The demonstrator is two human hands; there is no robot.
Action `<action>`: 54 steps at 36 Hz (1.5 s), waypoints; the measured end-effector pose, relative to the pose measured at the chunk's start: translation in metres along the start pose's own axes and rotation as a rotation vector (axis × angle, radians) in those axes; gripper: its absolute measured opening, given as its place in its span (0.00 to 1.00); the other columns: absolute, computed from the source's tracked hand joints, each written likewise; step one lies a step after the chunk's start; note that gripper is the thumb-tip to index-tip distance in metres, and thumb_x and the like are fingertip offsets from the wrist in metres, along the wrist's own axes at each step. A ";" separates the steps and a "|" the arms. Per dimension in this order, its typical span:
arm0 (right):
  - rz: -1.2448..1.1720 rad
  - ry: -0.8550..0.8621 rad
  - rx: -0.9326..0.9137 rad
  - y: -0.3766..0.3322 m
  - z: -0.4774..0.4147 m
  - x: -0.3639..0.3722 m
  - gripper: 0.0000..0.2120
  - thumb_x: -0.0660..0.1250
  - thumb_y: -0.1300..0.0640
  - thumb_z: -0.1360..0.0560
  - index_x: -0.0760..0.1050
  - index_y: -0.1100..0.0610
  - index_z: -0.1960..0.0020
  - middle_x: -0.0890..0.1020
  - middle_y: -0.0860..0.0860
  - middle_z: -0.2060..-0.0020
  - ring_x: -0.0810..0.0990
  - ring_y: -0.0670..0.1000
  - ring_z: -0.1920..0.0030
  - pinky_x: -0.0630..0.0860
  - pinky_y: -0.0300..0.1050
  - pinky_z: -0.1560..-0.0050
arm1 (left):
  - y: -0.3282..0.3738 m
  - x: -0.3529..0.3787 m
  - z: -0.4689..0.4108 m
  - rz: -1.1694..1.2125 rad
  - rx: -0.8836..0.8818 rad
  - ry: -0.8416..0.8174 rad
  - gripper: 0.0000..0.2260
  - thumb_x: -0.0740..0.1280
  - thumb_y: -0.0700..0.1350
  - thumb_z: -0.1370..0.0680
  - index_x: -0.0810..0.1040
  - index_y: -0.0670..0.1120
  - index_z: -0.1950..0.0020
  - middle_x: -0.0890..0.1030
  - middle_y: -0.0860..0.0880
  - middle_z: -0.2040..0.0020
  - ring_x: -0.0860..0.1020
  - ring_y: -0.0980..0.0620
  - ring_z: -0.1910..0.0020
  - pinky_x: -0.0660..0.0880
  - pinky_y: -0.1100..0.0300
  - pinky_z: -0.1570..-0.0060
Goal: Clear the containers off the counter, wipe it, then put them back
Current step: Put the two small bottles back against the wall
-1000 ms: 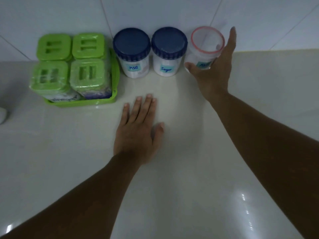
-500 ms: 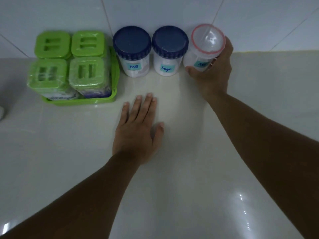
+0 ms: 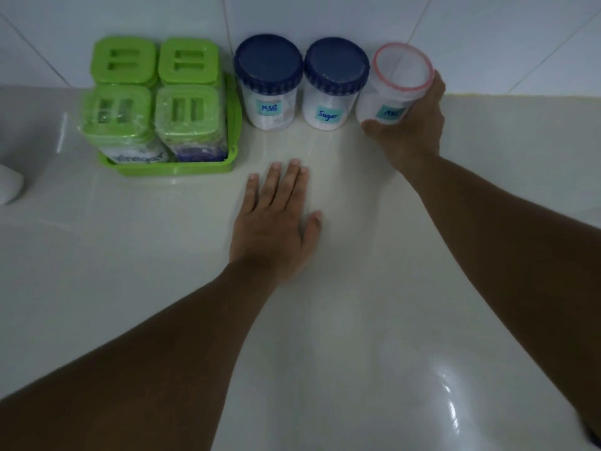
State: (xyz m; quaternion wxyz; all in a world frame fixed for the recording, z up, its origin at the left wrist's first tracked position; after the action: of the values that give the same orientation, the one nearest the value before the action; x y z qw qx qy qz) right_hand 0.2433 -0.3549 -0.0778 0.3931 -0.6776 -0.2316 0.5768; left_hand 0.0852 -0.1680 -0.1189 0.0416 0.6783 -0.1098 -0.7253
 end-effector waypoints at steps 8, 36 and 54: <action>-0.014 0.050 0.083 0.007 0.051 -0.006 0.48 0.76 0.57 0.27 0.50 0.53 0.17 0.63 0.52 0.22 0.65 0.50 0.24 0.61 0.28 0.41 | -0.010 -0.015 0.006 0.082 0.072 -0.134 0.35 0.40 0.60 0.22 0.46 0.45 0.17 0.45 0.48 0.16 0.44 0.49 0.18 0.40 0.48 0.19; -0.097 -0.430 -0.519 -0.207 0.307 0.205 0.26 0.71 0.62 0.28 0.72 0.60 0.30 0.76 0.56 0.42 0.77 0.52 0.43 0.76 0.52 0.39 | -0.290 -0.120 0.199 0.439 -0.713 0.221 0.26 0.63 0.40 0.23 0.65 0.44 0.25 0.64 0.45 0.25 0.69 0.40 0.28 0.69 0.42 0.32; -0.212 -0.325 -0.221 -0.270 0.295 0.287 0.26 0.79 0.49 0.30 0.73 0.57 0.37 0.80 0.51 0.47 0.80 0.56 0.46 0.79 0.50 0.48 | -0.364 -0.166 0.113 0.774 -0.602 0.477 0.26 0.68 0.52 0.21 0.66 0.46 0.27 0.75 0.48 0.32 0.74 0.52 0.37 0.68 0.62 0.42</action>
State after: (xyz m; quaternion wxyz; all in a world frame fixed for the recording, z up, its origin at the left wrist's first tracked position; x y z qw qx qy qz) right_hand 0.0620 0.1011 -0.0417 0.3322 -0.5868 -0.4235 0.6049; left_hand 0.0180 0.2321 -0.0293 0.5217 0.6923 -0.1262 -0.4824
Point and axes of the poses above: each hand's wrist, its own z-axis away from the middle knuckle, its own x-axis out of the palm, y = z × x, the point moved 1 cm from there along -z, towards the middle knuckle
